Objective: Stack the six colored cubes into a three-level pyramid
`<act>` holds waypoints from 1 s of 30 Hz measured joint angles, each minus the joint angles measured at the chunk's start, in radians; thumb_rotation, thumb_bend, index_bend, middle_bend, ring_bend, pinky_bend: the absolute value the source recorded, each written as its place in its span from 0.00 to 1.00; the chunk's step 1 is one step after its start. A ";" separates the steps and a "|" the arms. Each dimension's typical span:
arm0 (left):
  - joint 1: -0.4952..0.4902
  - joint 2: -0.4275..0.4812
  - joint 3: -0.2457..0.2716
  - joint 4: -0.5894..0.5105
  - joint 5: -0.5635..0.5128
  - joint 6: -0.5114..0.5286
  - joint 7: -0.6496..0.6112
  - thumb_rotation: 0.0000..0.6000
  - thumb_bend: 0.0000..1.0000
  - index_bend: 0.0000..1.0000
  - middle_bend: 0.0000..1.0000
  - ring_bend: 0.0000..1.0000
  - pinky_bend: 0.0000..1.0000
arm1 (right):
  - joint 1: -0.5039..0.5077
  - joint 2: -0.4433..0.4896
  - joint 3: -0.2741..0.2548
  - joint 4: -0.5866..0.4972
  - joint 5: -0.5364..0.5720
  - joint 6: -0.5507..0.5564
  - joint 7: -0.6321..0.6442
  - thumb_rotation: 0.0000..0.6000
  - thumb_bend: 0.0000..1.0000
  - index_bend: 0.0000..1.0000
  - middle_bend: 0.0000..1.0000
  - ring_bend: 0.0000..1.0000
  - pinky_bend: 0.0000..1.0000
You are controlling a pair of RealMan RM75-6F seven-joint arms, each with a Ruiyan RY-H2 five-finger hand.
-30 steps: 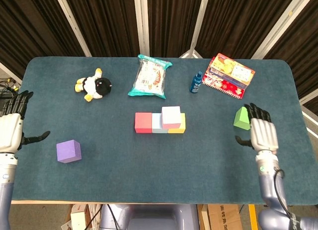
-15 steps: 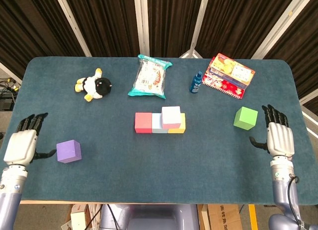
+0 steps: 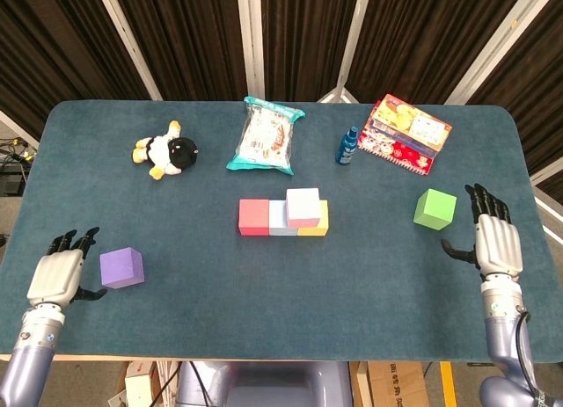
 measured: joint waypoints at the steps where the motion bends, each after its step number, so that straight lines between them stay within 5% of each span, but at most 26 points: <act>1: -0.004 -0.005 -0.001 0.006 -0.009 -0.005 0.003 1.00 0.08 0.01 0.20 0.01 0.04 | -0.002 0.001 0.002 0.000 -0.001 -0.002 0.002 1.00 0.26 0.00 0.00 0.00 0.01; 16: -0.064 -0.066 -0.016 0.111 -0.114 -0.068 0.033 1.00 0.09 0.01 0.24 0.01 0.04 | -0.022 0.005 0.030 -0.002 -0.006 -0.029 0.017 1.00 0.26 0.00 0.00 0.00 0.01; 30: -0.101 -0.109 -0.015 0.187 -0.138 -0.125 0.018 1.00 0.31 0.06 0.33 0.04 0.06 | -0.034 0.004 0.044 -0.015 -0.019 -0.033 0.008 1.00 0.26 0.00 0.00 0.00 0.01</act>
